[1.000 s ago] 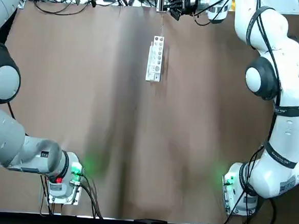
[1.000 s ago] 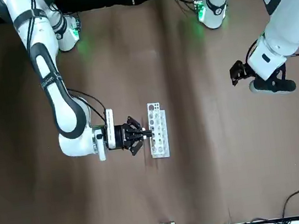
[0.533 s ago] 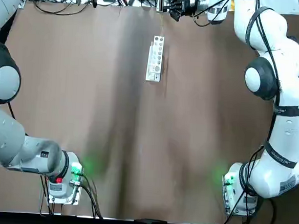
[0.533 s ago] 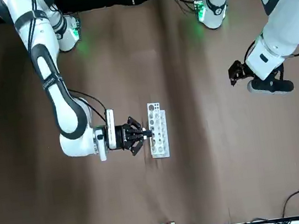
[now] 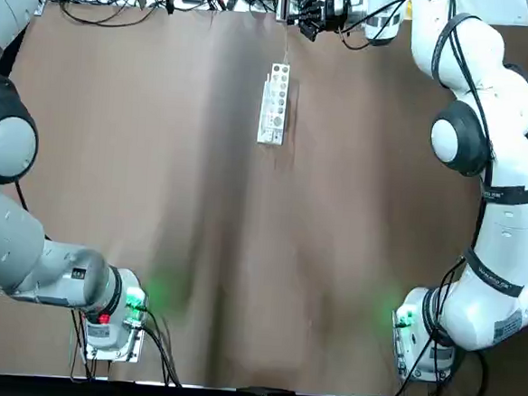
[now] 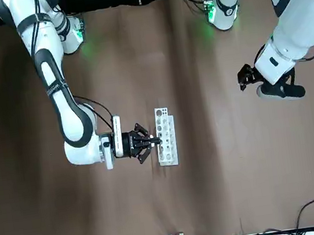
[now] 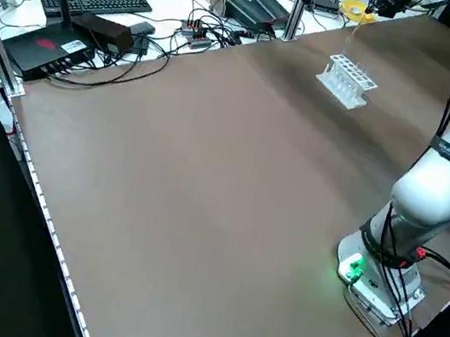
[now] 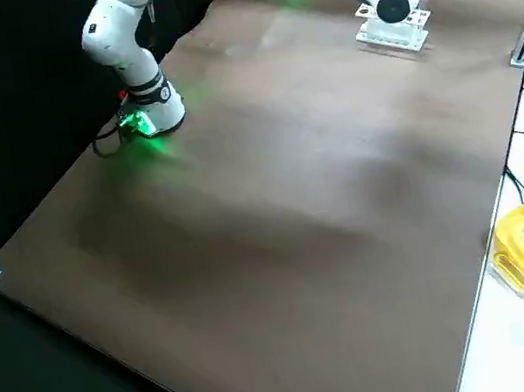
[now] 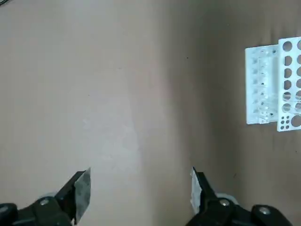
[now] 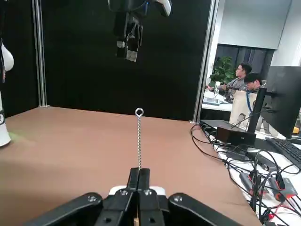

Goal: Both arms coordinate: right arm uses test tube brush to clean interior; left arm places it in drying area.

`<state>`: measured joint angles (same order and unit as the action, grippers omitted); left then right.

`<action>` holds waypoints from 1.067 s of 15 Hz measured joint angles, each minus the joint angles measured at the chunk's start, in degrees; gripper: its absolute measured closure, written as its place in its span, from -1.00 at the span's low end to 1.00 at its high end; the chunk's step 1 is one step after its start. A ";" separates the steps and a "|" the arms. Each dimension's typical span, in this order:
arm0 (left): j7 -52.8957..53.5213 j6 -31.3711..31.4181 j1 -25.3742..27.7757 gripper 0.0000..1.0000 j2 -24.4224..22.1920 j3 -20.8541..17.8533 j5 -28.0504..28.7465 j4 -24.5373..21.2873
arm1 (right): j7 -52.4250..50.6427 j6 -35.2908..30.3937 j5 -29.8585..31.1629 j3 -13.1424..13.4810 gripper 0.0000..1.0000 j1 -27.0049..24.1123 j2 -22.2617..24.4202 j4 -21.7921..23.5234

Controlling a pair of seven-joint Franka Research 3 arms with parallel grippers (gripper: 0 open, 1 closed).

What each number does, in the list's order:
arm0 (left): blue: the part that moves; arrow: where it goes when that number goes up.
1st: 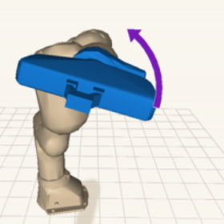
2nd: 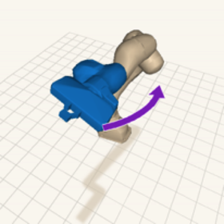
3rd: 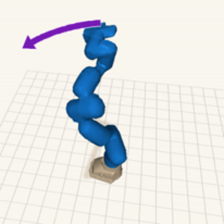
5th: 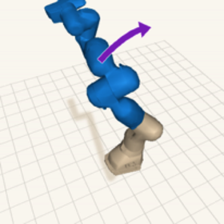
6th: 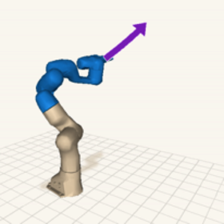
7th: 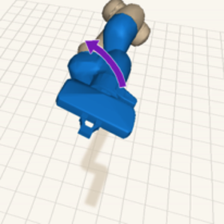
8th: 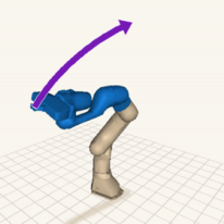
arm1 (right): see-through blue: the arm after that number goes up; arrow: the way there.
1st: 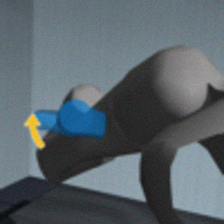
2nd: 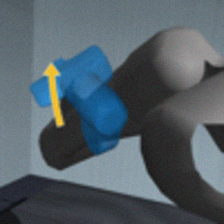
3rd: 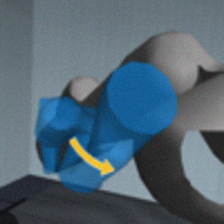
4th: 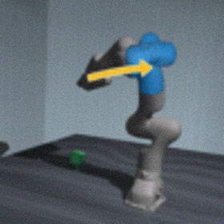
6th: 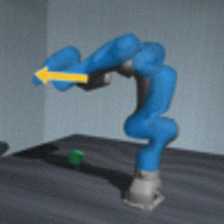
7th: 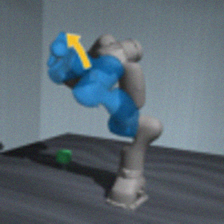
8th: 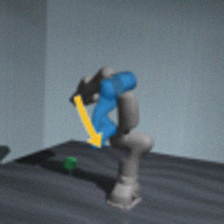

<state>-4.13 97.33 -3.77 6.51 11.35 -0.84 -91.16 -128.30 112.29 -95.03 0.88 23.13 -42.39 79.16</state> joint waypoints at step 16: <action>0.00 0.69 -0.62 -1.00 1.06 0.18 0.00 -0.01 | -2.63 -0.05 -1.82 0.02 0.96 -0.20 -3.14 -0.34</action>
<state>-4.13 98.02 -4.39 7.57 11.54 -0.84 -91.17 -130.94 112.24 -96.84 0.91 22.93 -45.53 78.82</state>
